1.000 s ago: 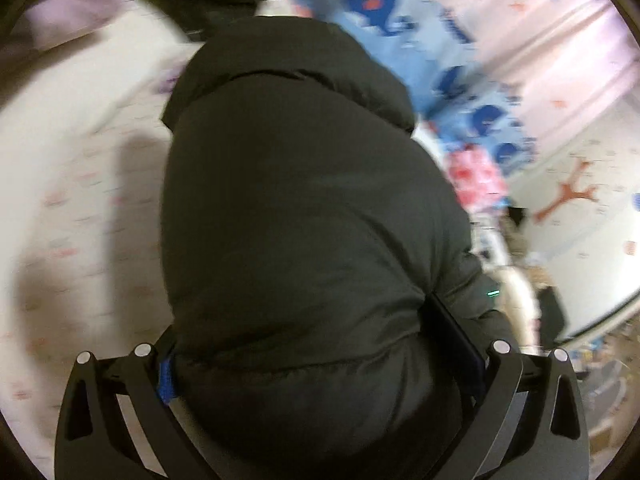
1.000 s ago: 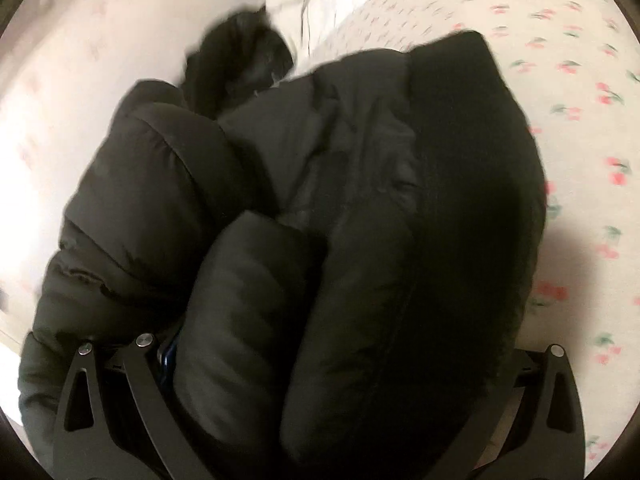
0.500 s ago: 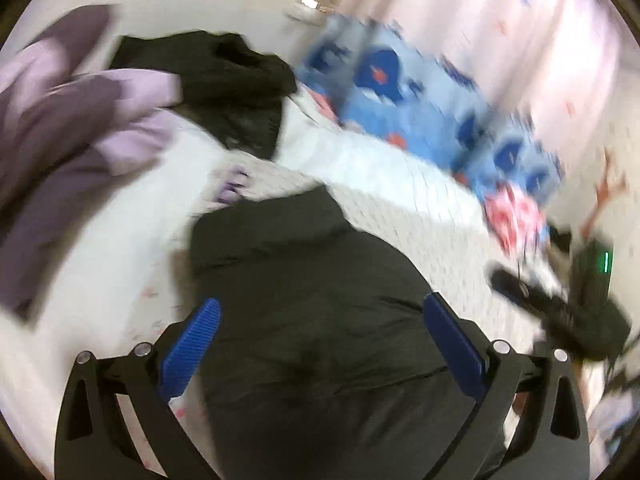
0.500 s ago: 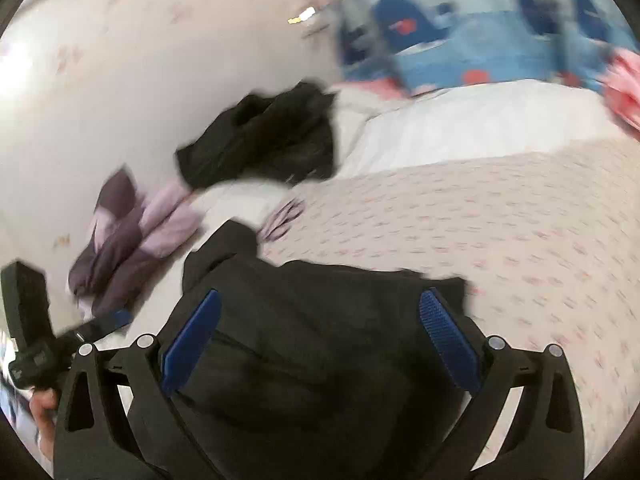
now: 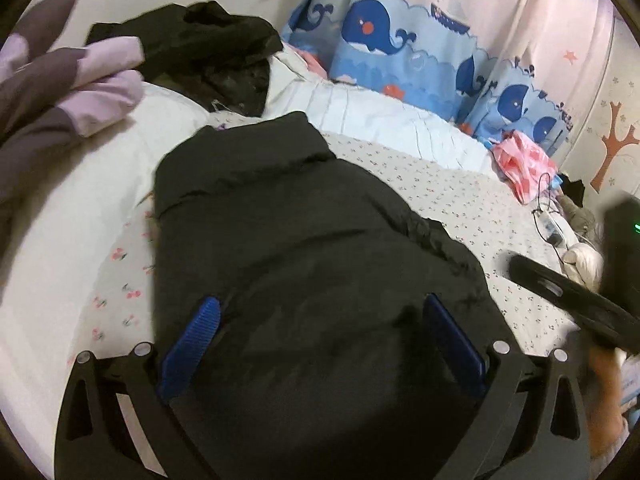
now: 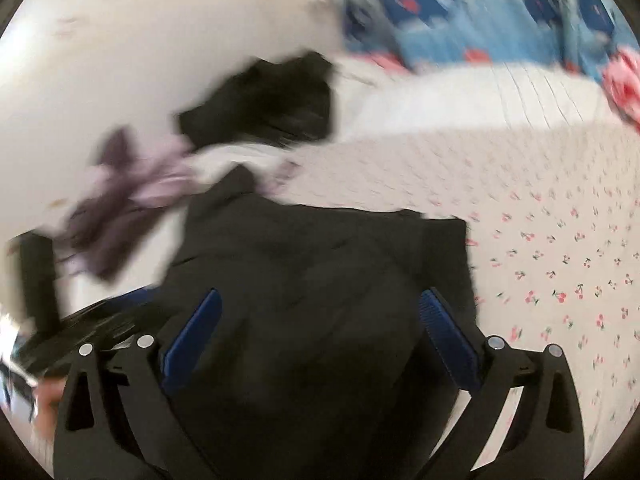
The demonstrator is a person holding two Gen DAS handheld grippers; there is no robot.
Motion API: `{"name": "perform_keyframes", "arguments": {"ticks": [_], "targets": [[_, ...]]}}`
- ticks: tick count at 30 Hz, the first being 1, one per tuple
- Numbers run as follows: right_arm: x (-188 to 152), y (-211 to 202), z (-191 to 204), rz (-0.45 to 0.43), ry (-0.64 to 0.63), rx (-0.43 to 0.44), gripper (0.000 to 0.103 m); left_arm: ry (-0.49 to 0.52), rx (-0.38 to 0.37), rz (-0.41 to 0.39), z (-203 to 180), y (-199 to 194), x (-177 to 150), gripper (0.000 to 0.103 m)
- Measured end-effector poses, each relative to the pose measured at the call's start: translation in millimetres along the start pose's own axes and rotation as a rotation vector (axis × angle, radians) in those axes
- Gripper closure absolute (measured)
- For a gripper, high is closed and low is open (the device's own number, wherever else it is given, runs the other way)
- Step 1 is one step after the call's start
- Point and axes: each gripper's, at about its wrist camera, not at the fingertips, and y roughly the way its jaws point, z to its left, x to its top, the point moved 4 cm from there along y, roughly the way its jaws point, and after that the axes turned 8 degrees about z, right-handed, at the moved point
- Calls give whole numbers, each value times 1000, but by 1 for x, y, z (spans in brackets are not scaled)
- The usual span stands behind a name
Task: Fold large clothes
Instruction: 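Release the bundle and lift both grippers away from the jacket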
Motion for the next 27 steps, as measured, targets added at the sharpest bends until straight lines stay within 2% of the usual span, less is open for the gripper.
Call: {"name": "perform_keyframes", "arguments": {"ticks": [1, 2, 3, 4, 5, 7, 10, 13, 15, 16, 17, 18, 19, 20, 22, 24, 27], "targets": [[-14, 2, 6, 36, -31, -11, 7, -10, 9, -2, 0, -3, -3, 6], [-36, 19, 14, 132, -91, -96, 7, -17, 12, -3, 1, -6, -3, 6], [-52, 33, 13, 187, -122, -140, 7, -20, 13, -10, 0, -10, -6, 6], [-64, 47, 7, 223, -108, -137, 7, -20, 19, -15, -1, -16, -11, 6], [-72, 53, -6, 253, -39, -121, 7, -21, 31, -18, -2, -21, -19, 6], [-69, 42, -14, 269, 27, -147, 7, -20, 40, -25, -3, -34, -36, 6], [-61, 2, 1, 189, 3, -181, 7, 20, 86, -51, -8, -52, -54, 6], [-49, -48, 32, 29, -51, -174, 7, 48, 118, -90, -12, -66, -62, 6], [-47, -54, 44, -25, -80, -192, 7, 52, 119, -105, -13, -73, -62, 6], [-47, -50, 49, -24, -90, -204, 7, 56, 123, -111, -13, -75, -61, 6], [-51, -36, 50, 30, -96, -230, 7, 60, 127, -116, -14, -76, -60, 6], [-64, -14, 49, 125, -105, -264, 7, 59, 131, -117, -13, -78, -59, 6], [-79, 13, 43, 271, -111, -266, 7, 54, 135, -116, -12, -79, -57, 6], [-88, 18, 38, 319, -78, -234, 7, 50, 129, -113, -11, -80, -56, 6], [-78, 8, 38, 285, -74, -243, 7, 48, 129, -97, -10, -80, -51, 6], [-55, -23, 42, 156, -90, -268, 7, 63, 140, -101, -12, -82, -45, 6], [-14, -53, 47, 0, -30, -207, 7, 62, 144, -101, -13, -78, -28, 6]]}}
